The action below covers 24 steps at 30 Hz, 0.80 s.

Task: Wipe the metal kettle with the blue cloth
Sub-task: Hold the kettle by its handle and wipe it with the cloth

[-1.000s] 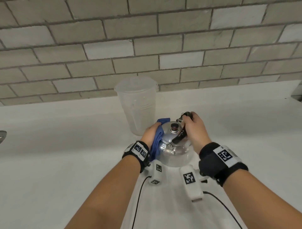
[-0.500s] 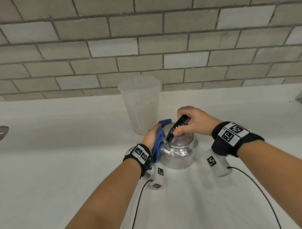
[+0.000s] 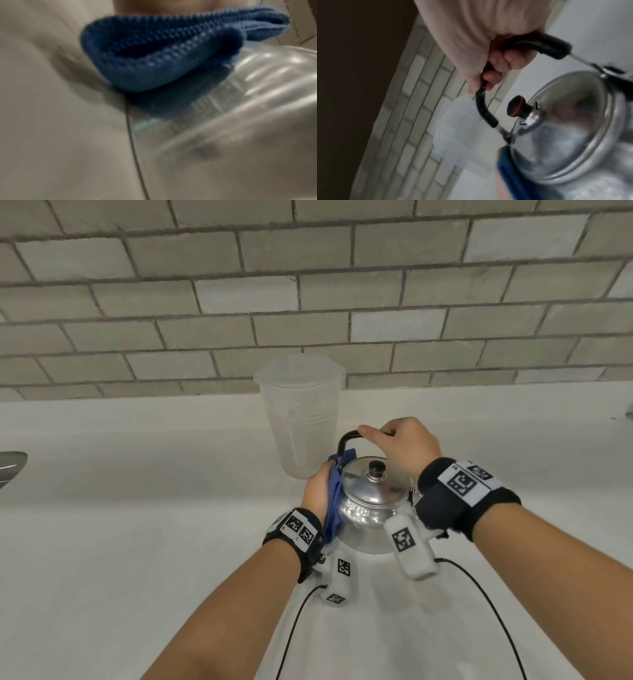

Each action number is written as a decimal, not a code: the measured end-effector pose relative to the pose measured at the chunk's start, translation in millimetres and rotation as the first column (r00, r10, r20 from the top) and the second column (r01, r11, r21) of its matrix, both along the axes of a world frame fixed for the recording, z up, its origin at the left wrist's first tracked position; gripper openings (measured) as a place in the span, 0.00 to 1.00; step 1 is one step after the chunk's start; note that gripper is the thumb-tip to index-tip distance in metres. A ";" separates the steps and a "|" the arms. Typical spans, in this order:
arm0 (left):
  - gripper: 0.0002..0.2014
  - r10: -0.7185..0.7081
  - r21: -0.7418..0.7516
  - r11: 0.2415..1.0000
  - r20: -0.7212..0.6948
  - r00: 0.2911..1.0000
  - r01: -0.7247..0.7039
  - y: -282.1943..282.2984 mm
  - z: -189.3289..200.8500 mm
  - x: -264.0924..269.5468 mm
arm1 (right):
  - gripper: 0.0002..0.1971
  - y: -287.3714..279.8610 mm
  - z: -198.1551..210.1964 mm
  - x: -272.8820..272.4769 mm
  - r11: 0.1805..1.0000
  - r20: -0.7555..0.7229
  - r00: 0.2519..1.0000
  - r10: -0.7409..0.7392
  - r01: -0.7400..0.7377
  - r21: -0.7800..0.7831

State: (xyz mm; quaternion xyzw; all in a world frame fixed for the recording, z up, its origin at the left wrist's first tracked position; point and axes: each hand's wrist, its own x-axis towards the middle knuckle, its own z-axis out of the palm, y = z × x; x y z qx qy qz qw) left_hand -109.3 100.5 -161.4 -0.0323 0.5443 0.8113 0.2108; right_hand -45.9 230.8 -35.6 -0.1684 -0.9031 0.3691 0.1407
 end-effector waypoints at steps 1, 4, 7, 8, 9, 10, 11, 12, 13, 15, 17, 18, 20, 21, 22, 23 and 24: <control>0.26 0.019 -0.026 0.999 -0.008 1.000 -0.019 1.2 -1.2 -1.0 | 0.28 4.2 0.1 -0.6 0.996 0.012 1.000 -0.014 0.015 -0.086; 0.23 0.022 -0.073 0.997 -0.041 0.999 -0.025 3.4 -0.5 0.4 | 0.19 14.0 -1.2 0.1 0.897 0.039 0.996 -0.078 0.087 -0.434; 0.16 0.007 -0.057 0.998 -0.060 0.998 -0.011 5.8 1.1 6.3 | 0.16 21.7 -6.4 5.5 0.742 0.072 0.984 -0.161 0.169 -0.649; 0.15 0.005 -0.054 0.999 -0.068 0.998 -0.009 6.9 0.7 7.3 | 0.15 23.1 -9.2 7.9 0.688 0.079 0.979 -0.190 0.190 -0.701; 0.15 0.010 -0.069 0.998 -0.081 0.997 -0.015 8.2 1.7 9.8 | 0.15 23.9 -11.6 10.5 0.640 0.081 0.971 -0.223 0.209 -0.740; 0.16 0.019 -0.089 0.996 -0.098 0.995 -0.028 9.6 2.9 12.5 | 0.15 23.5 -13.7 13.2 0.596 0.084 0.962 -0.259 0.227 -0.770; 0.17 0.031 -0.104 0.994 -0.118 0.993 -0.043 11.5 2.7 13.8 | 0.15 22.0 -14.9 15.8 0.555 0.085 0.952 -0.295 0.243 -0.796; 0.19 0.035 -0.112 0.992 -0.132 0.991 -0.050 13.2 2.8 14.9 | 0.15 19.2 -15.0 18.8 0.508 0.087 0.939 -0.332 0.256 -0.823; 0.20 0.041 -0.120 0.991 -0.141 0.989 -0.058 14.7 2.8 15.7 | 0.15 16.1 -14.8 21.7 0.455 0.089 0.926 -0.366 0.261 -0.852; 0.17 0.046 -0.141 0.988 -0.165 0.985 -0.069 16.7 3.6 16.9 | 0.16 10.1 -14.6 27.4 0.352 0.082 0.905 -0.418 0.244 -0.904; 0.13 0.037 -0.149 0.987 -0.177 0.983 -0.064 17.9 2.0 14.6 | 0.17 3.7 -14.6 32.9 0.285 0.089 0.892 -0.444 0.234 -0.930; 0.12 0.034 -0.147 0.987 -0.175 0.984 -0.060 18.1 2.5 14.1 | 0.18 -0.5 -14.7 35.2 0.261 0.104 0.887 -0.451 0.242 -0.935; 0.12 0.032 -0.160 0.985 -0.171 0.985 -0.059 19.0 4.6 13.4 | 0.19 -9.3 -14.8 40.6 0.196 0.128 0.878 -0.460 0.242 -0.950; 0.12 0.033 -0.165 0.984 -0.169 0.985 -0.061 19.3 5.0 12.8 | 0.20 -12.9 -15.0 42.7 0.157 0.119 0.876 -0.467 0.215 -0.964; 0.13 0.036 -0.163 0.985 -0.165 0.986 -0.063 19.3 6.5 13.5 | 0.20 -15.2 -15.0 44.8 0.125 0.099 0.876 -0.472 0.178 -0.976; 0.15 0.040 -0.155 0.986 -0.158 0.987 -0.065 18.9 7.3 13.9 | 0.20 -14.0 -17.7 45.9 0.103 0.071 0.878 -0.474 0.135 -0.985; 0.18 0.037 -0.140 0.988 -0.150 0.988 -0.058 18.5 7.8 14.6 | 0.19 -13.8 -18.2 49.2 0.097 0.037 0.886 -0.462 0.092 -0.991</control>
